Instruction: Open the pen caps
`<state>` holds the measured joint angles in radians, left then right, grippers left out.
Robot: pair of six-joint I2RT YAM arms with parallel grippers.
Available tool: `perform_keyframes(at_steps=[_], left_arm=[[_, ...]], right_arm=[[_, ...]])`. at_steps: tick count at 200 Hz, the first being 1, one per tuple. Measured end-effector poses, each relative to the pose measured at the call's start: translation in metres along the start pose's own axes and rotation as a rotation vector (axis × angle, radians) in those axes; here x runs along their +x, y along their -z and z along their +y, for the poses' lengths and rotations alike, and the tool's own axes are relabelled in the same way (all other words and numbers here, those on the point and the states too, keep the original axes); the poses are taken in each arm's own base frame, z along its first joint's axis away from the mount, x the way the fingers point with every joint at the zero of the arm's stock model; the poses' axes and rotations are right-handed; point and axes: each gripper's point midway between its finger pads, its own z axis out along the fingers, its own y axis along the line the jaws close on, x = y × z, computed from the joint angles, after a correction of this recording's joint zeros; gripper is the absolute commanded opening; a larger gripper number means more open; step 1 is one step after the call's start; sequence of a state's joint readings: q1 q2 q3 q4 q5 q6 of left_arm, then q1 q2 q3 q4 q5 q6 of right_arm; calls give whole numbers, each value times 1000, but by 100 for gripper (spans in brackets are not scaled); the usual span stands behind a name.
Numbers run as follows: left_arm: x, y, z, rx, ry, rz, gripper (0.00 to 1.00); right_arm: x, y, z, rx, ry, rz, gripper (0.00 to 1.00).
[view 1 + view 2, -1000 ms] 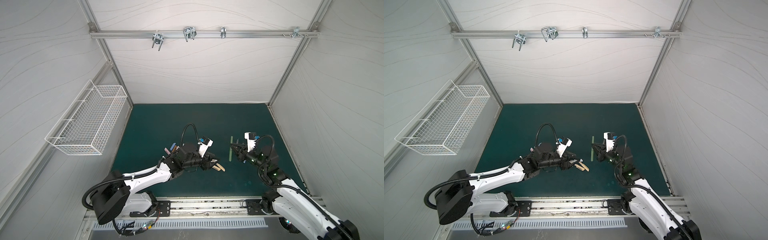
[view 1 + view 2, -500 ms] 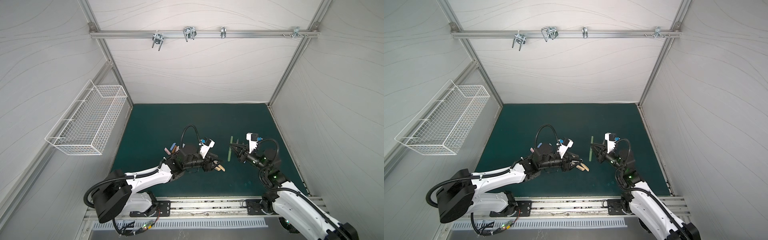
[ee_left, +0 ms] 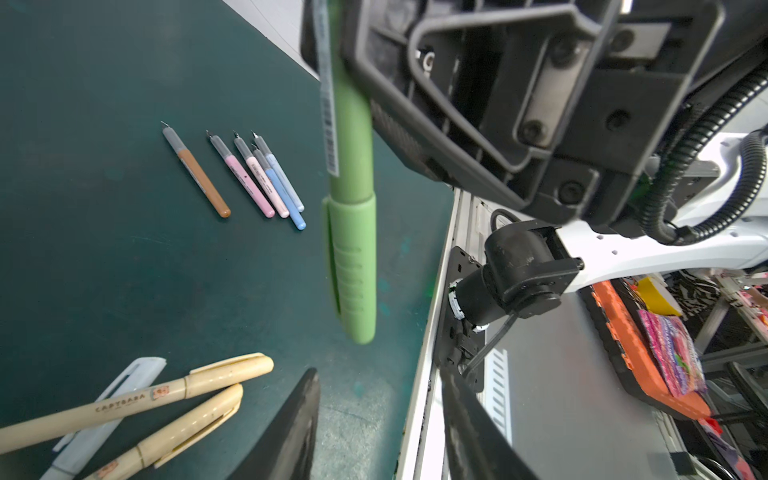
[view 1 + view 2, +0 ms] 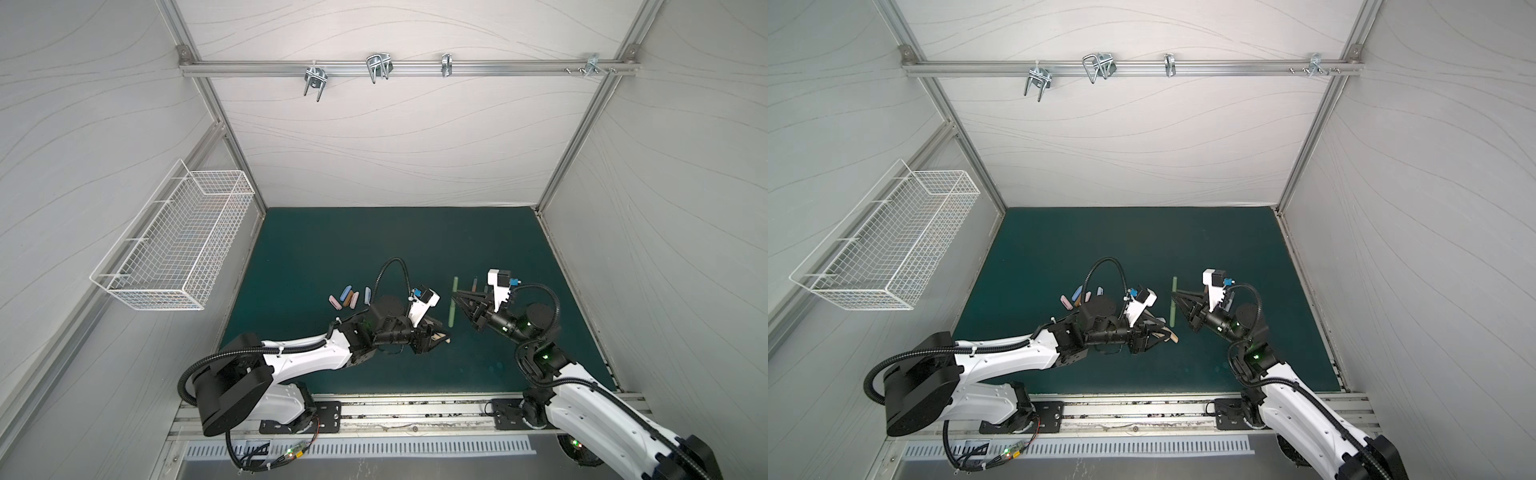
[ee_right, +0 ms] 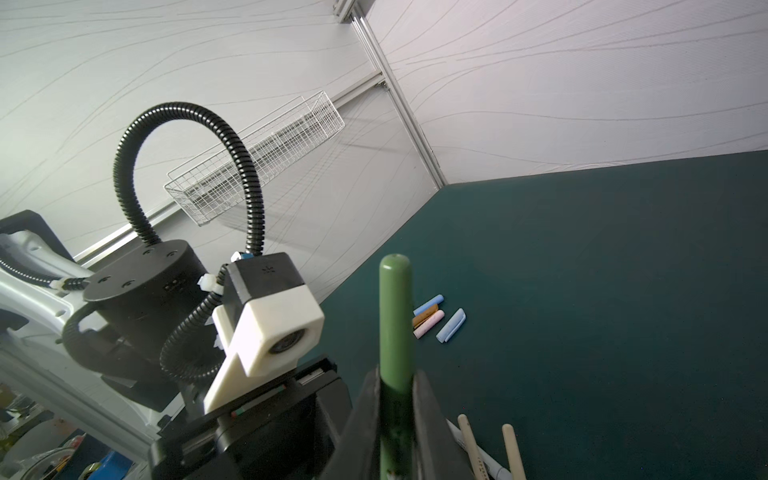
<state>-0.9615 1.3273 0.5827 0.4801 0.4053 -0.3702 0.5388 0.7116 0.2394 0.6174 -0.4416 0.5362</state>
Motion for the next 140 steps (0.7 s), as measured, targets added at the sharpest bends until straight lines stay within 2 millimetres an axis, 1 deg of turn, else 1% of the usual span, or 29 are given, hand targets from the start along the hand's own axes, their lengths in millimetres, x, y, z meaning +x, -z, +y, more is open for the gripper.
perform_keyframes(at_steps=[39,69,99,121,140], left_arm=[[-8,-1,-1,-10,-17,-41,46],[-15,-1,0,-19,-26,-75,40],[-16,-2,2,-29,-25,-83,34],[-17,-2,3,-34,-29,-91,24],[-18,-2,5,-41,-31,-94,12]], right_arm=[[9,-8,8,-48,-27,29,16],[15,-13,18,-93,-28,49,16],[18,-15,26,-122,-25,56,16],[19,-16,29,-135,-23,59,16],[19,-17,30,-139,-20,57,16]])
